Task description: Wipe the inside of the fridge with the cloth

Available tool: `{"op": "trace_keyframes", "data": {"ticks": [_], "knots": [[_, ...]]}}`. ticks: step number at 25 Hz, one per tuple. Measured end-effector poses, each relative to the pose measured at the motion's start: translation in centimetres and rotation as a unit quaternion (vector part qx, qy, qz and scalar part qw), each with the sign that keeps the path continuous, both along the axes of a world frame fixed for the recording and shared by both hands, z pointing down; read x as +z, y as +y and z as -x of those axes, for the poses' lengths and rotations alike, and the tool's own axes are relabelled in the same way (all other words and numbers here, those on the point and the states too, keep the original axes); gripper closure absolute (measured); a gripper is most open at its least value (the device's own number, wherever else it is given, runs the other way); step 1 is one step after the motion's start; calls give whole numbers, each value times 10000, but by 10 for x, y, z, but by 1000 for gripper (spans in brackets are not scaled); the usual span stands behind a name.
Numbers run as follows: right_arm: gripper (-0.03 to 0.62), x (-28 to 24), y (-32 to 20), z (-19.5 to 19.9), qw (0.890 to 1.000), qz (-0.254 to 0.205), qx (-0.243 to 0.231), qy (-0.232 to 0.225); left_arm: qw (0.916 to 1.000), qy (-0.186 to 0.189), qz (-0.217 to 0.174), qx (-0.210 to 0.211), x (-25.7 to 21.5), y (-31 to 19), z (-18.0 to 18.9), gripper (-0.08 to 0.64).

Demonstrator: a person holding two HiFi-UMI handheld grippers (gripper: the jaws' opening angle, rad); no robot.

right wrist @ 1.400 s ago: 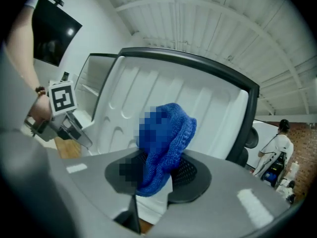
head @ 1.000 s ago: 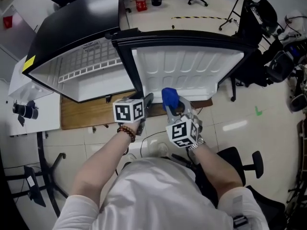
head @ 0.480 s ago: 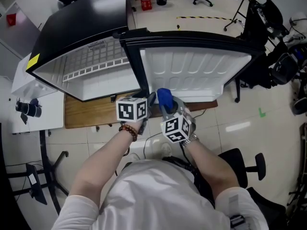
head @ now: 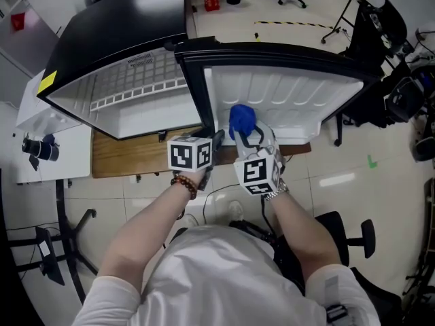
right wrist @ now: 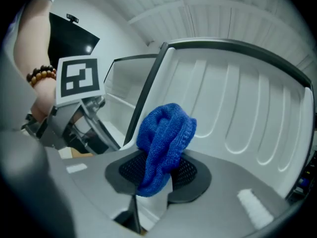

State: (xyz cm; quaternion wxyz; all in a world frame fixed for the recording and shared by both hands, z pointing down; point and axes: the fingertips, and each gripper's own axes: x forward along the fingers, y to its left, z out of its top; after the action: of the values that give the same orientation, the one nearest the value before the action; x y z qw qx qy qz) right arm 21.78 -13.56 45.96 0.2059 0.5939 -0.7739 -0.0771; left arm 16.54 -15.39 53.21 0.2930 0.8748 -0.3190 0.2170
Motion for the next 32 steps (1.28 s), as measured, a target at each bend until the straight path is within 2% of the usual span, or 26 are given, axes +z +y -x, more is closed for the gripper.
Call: {"op": "trace_keyframes", "data": {"ticks": [3,8,15,20,32], "knots": [[477,-3,-9,11,9997,-174,-141,75,10000,15,21,-5,0,1,0,399],[478,31,-18,24,9994,145,-287,133,10000,15,40,-12,0,2,0,403],[479,63,-20,16,9983,449,-270,243,10000,50,17,-31,0,2,-1,417],[479,81,-13,-1,9975,620,-44,337,10000,23,1,-89,-2,4,-1,445],[479,82,3,-70,9946,647,620,515,9998,-47,-86,-175,-2,4,-1,451]]}}
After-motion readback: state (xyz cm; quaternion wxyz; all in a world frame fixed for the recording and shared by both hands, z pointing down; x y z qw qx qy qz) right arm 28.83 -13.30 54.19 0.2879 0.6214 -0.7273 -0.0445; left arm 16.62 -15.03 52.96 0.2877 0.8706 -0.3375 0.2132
